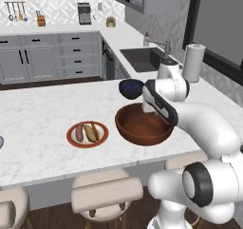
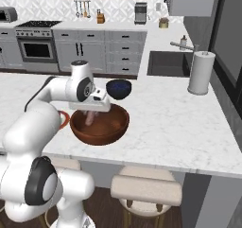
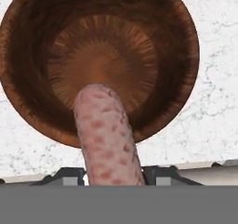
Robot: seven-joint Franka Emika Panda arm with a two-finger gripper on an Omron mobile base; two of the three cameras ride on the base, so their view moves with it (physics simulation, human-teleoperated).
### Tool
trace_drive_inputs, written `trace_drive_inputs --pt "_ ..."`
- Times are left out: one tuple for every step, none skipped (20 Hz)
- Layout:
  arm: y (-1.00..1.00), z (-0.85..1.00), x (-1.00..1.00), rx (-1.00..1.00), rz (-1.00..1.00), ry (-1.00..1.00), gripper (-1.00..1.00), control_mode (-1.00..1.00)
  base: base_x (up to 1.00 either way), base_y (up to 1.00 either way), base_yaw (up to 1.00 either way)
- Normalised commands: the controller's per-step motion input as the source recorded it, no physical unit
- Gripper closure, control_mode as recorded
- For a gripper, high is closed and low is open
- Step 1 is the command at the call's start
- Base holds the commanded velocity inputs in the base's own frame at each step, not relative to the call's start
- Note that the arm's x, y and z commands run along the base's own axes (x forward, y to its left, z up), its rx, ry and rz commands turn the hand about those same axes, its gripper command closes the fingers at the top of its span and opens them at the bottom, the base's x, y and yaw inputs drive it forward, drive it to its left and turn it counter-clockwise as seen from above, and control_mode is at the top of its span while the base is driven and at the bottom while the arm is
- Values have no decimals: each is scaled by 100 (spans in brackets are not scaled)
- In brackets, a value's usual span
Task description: Place one bun and one sausage from the bowl on each plate.
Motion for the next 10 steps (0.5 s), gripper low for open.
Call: trace_drive_inputs --pt "14 -4 -12 0 0 0 100 -100 0 0 0" --pt "0 0 0 0 0 0 100 100 -27 7 0" --pt "0 0 0 0 0 0 100 100 -61 3 0" --pt "0 0 0 0 0 0 100 100 -100 1 0" --pt "0 0 0 0 0 0 100 100 -100 19 0" --pt "0 0 0 0 0 0 100 100 -100 61 0" --pt "0 0 0 0 0 0 100 100 -99 99 0" --pt "0 0 0 0 0 0 100 100 -48 100 0" --pt "0 0 0 0 0 0 100 100 -19 100 0" --pt "0 0 0 0 0 0 100 100 -11 100 0"
